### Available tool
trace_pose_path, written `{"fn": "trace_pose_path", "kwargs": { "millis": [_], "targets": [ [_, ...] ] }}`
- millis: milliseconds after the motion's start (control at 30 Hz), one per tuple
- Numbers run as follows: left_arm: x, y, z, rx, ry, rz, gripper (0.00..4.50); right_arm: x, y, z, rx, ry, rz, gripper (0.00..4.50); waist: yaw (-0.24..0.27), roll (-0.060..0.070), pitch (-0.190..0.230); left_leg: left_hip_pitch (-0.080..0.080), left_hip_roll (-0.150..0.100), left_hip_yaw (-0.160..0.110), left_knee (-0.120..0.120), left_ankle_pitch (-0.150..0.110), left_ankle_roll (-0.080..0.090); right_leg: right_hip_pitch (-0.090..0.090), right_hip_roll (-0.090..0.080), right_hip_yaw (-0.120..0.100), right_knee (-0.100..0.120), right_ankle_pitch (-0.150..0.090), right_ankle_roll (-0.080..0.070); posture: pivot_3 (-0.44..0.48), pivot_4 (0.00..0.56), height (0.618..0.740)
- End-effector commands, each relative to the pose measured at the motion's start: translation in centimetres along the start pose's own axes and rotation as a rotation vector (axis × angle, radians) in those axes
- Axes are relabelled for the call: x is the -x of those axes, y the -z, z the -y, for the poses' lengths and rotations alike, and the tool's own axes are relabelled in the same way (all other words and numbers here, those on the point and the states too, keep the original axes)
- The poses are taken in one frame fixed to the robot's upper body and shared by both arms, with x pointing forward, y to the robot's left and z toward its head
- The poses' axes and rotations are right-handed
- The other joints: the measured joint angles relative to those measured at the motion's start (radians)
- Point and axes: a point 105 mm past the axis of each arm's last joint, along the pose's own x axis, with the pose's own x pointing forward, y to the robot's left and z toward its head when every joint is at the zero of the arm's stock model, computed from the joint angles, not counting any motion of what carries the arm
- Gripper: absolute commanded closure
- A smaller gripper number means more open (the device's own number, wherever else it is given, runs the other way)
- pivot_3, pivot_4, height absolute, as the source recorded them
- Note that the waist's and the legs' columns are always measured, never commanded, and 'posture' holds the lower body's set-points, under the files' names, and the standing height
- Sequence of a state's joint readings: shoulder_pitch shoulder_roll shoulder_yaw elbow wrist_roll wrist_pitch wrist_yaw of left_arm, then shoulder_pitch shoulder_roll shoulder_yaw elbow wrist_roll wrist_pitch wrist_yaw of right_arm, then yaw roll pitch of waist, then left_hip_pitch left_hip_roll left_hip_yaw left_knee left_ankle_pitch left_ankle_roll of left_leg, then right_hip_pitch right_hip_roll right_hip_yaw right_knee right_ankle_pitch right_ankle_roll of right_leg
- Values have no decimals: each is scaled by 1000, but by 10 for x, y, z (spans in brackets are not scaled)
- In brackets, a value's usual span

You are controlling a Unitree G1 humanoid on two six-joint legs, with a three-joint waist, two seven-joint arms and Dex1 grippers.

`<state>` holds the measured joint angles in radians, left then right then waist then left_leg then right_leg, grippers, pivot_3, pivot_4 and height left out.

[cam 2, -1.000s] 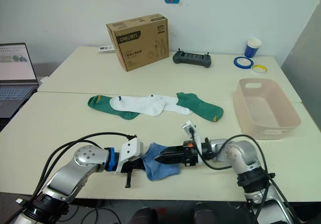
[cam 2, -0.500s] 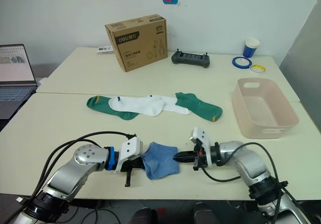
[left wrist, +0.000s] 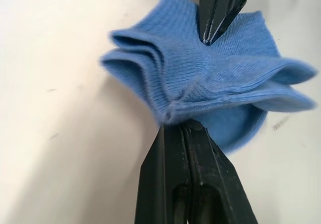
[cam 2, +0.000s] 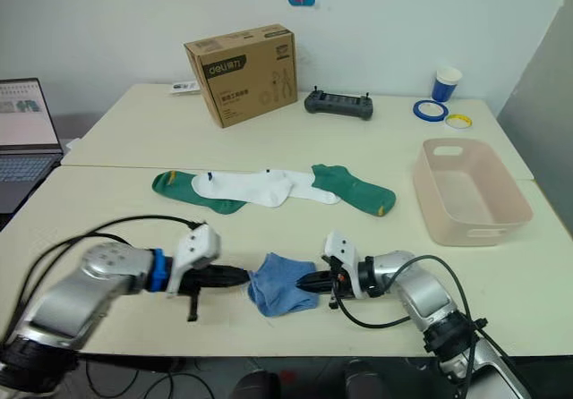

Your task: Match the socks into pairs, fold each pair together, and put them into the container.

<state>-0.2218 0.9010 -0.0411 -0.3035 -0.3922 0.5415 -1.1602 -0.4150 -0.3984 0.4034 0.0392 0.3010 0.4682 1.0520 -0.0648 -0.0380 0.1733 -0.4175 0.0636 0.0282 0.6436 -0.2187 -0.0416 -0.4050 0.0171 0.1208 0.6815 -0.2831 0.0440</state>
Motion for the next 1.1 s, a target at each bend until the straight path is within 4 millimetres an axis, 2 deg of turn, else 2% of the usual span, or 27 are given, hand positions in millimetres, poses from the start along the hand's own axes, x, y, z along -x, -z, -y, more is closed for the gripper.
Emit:
{"fn": "trace_pose_path", "kwargs": {
  "millis": [33, 167, 300, 333, 400, 533, 700, 833, 933, 1000, 1100],
  "targets": [
    [-3, -31, 14, -47, 62, 98, 4500, 10, -2, 1, -20, 8, 8, 4472, 5, 0, 0, 0, 0, 0, 0, 0, 0, 0, 0, 0, 0, 0, 0, 0, 150, 740],
    [-20, -42, 23, -42, 97, 134, 4500, 21, -17, -4, -52, -3, 45, 4472, 8, 0, 0, -1, 0, 0, 0, 0, 0, 0, 0, 0, -1, 0, 0, 0, 150, 740],
    [-32, -21, 23, -40, 86, 64, 4500, 31, -33, -3, -128, 11, 92, 4472, 4, 0, 0, -1, 0, -1, 0, 0, 0, 0, 1, 0, 0, 0, 1, 0, 150, 740],
    [-35, -11, 20, -36, 68, 35, 4500, 36, -36, -4, -152, 7, 90, 4310, 2, 0, 0, -1, 0, -1, 0, 0, 0, 0, 2, 0, 0, 0, 1, 0, 150, 740],
    [-38, 10, 18, -52, 54, -31, 4500, 44, -39, -8, -208, -1, 72, 3887, 2, 1, 1, 0, 1, -1, -1, 0, 0, 0, 2, 0, 0, 0, 1, 0, 150, 740],
    [-37, 39, 20, -37, 40, -100, 4500, 52, -29, -5, -347, 83, -38, 2542, 4, 0, 1, -1, 0, -1, -3, 0, 0, -1, 1, 0, 0, 0, 0, 0, 150, 740],
    [-37, 56, 16, -26, 1, -133, 4500, 45, -22, -1, -443, 128, -91, 773, 3, 0, 0, 0, 0, -1, -3, 0, 0, -1, 1, 0, -1, -1, -2, 0, 150, 740],
    [-37, 56, 18, -28, 1, -129, 4500, 38, -20, -3, -516, 119, -92, 773, -1, 1, 0, 0, 0, 0, -3, 0, 0, -1, 1, 1, 0, -1, -1, 0, 150, 740],
    [-36, 57, 21, -21, 1, -129, 4500, 24, -16, -4, -598, 103, -90, 773, -5, 1, -1, 0, 0, 0, -3, 0, 0, -1, 1, 0, 0, -1, -1, 0, 150, 740],
    [-35, 57, 19, -22, -7, -128, 4500, 12, -24, -8, -664, 44, -55, 773, -10, 0, -1, 1, 0, -1, -3, 0, 0, 0, 1, 0, 0, -1, -1, 0, 150, 740],
    [-34, 56, 17, -29, -23, -123, 4500, 0, -30, -12, -674, 16, -47, 773, -19, 1, -1, 1, 1, -1, -3, 0, 0, 0, 1, 0, 1, -1, -1, 0, 150, 740]
  ]
}}
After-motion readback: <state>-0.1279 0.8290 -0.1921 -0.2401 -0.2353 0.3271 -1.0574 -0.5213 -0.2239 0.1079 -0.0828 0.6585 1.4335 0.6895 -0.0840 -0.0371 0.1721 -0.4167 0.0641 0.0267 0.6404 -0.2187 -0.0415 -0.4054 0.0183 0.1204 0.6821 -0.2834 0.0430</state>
